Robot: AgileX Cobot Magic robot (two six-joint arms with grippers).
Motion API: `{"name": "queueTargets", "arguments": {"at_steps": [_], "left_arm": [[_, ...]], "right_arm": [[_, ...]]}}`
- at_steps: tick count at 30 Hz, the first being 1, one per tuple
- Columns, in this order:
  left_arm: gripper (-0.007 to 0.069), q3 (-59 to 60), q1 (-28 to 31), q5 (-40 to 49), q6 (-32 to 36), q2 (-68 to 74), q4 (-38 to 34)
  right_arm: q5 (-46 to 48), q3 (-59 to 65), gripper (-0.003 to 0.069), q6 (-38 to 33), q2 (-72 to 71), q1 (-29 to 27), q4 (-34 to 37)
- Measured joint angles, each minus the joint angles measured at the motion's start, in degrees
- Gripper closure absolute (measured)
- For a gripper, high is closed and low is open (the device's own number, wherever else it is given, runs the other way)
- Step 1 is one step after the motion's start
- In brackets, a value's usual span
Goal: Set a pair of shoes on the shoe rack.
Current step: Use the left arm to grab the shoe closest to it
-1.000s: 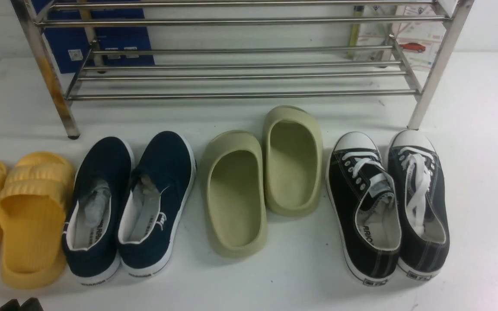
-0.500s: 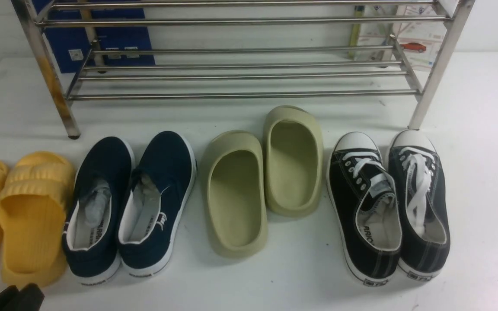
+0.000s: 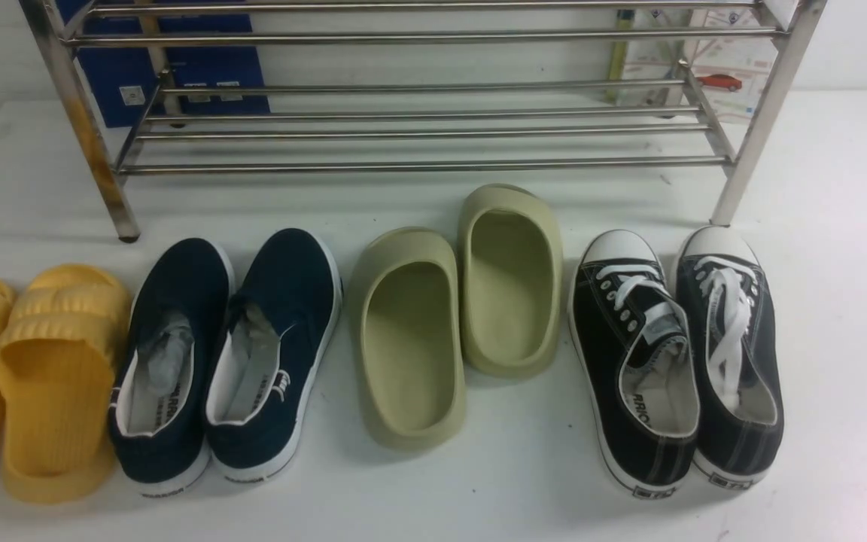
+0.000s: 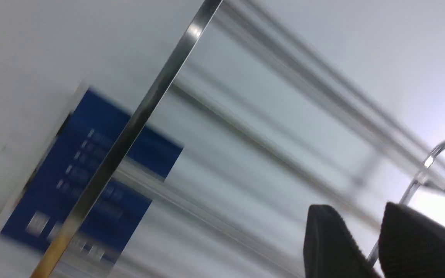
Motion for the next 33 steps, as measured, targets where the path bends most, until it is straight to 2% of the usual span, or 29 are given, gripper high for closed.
{"name": "queueTargets", "arguments": {"at_steps": [3,4,5,6,8,9,10,14,18,23,26,31,33], "left_arm": [[0.0400,-13.6,0.0,5.2,0.0,6.3,3.4],[0.0399,-18.7,0.0,9.7,0.0,9.3,4.2],[0.0399,-19.5,0.0,10.5,0.0,10.3,4.3],[0.0397,-26.3,0.0,18.9,0.0,14.3,4.6],[0.0396,-31.4,0.0,27.6,0.0,18.8,4.6],[0.0396,-31.4,0.0,28.8,0.0,19.3,4.6],[0.0396,-33.9,0.0,36.7,0.0,22.7,4.8],[0.0391,-35.2,0.0,55.6,0.0,32.6,5.3],[0.0389,-35.0,0.0,60.7,0.0,40.6,5.3],[0.0387,-35.0,0.0,60.5,0.0,51.8,2.7],[0.0386,-35.0,0.0,59.3,-0.8,58.4,4.2],[0.0386,-35.0,0.0,58.7,-9.8,67.1,11.4],[0.0386,-35.0,0.0,59.1,-16.7,72.5,16.7]], "right_arm": [[0.0,0.0,0.0528,0.0,0.0,0.0,0.0],[0.0,0.0,0.0528,0.0,0.0,0.0,0.0],[0.0,0.0,0.0528,0.0,0.0,0.0,0.0],[0.0,0.0,0.0528,0.0,0.0,0.0,0.0],[0.0,0.0,0.0524,0.0,0.0,0.0,0.0],[0.0,0.0,0.0524,0.0,0.0,0.0,0.0],[0.0,0.0,0.0523,0.0,0.0,0.0,0.0],[0.0,0.0,0.0515,0.0,0.0,0.0,0.0],[0.0,0.0,0.0512,0.0,0.0,0.0,0.0],[0.0,0.0,0.0506,0.0,0.0,0.0,0.0],[0.0,0.0,0.0501,0.0,0.0,0.0,0.0],[0.0,0.0,0.0496,0.0,0.0,0.0,0.0],[0.0,0.0,0.0493,0.0,0.0,0.0,0.0]]}}
